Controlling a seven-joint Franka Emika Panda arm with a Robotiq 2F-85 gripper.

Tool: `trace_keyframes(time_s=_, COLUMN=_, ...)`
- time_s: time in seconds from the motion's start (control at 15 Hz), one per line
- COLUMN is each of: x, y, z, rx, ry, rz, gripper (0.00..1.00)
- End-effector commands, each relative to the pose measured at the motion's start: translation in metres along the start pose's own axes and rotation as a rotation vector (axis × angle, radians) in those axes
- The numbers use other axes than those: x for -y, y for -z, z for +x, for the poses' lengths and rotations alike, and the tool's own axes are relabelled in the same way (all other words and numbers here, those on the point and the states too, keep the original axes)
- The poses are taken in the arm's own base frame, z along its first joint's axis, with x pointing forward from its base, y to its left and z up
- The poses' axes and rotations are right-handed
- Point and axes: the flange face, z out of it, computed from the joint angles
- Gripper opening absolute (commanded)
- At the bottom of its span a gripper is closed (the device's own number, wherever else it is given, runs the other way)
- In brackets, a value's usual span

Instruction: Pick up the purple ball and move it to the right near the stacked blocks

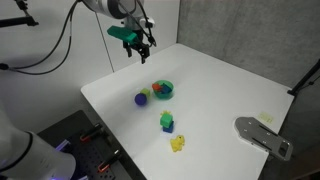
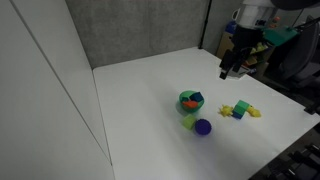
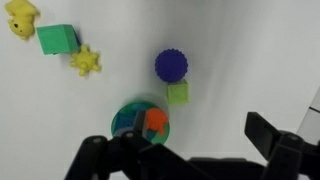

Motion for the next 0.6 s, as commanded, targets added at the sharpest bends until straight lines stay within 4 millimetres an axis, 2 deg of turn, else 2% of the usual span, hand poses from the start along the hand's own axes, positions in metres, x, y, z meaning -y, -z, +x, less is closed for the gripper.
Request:
trace_keyframes(time_s=0.0, x=0.003, y=-0.033, z=0.012, rx=0.001, ry=0.003, rz=0.021, gripper=1.00)
trace_keyframes(time_s=0.53, x=-0.012, y=-0.164, z=0.016, rx=0.089, ry=-0.074, rz=0.003, gripper=1.00)
